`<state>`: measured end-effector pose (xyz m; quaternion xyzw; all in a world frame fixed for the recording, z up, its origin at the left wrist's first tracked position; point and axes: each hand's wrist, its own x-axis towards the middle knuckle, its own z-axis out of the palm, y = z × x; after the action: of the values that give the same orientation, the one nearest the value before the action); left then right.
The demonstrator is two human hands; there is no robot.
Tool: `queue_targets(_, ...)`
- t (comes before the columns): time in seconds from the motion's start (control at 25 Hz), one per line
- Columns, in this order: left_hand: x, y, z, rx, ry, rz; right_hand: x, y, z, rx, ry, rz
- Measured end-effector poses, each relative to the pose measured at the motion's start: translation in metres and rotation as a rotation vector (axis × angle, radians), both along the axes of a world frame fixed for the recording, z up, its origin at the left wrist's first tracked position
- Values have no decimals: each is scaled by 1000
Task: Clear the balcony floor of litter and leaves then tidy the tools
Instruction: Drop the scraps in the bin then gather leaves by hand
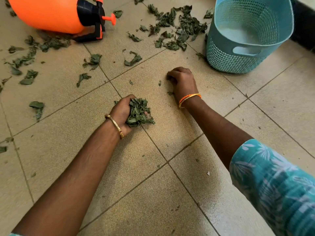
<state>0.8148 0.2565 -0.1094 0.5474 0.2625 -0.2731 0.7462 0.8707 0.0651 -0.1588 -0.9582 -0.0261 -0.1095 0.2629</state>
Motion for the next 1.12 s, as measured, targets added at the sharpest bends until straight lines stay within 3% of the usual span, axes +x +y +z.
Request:
queue_targets(0.12,3,1,3,-14,8,14,-6,-8,4,-18,5,2)
queue_targets(0.2,5,2,9,-16,30,22,-11,-11,18,122,12,-99)
queue_targets(0.28,2,5,19,18,59,31,-22,-14,43,409,122,-285)
queue_targets(0.44,-19,15,66,51,180,52,-59,-15,117,1235,507,-594)
queue_targets(0.52,-33,23,104,110,241,55,-79,-9,162,1441,665,-759)
queue_targets(0.64,-61,41,165,166,334,104,-103,12,237,1541,799,-835)
queue_targets(0.88,-127,63,309,302,425,196,-131,69,424,1633,891,-978)
queue_targets(1.12,-156,94,449,222,434,256,-177,130,583,1714,981,-854)
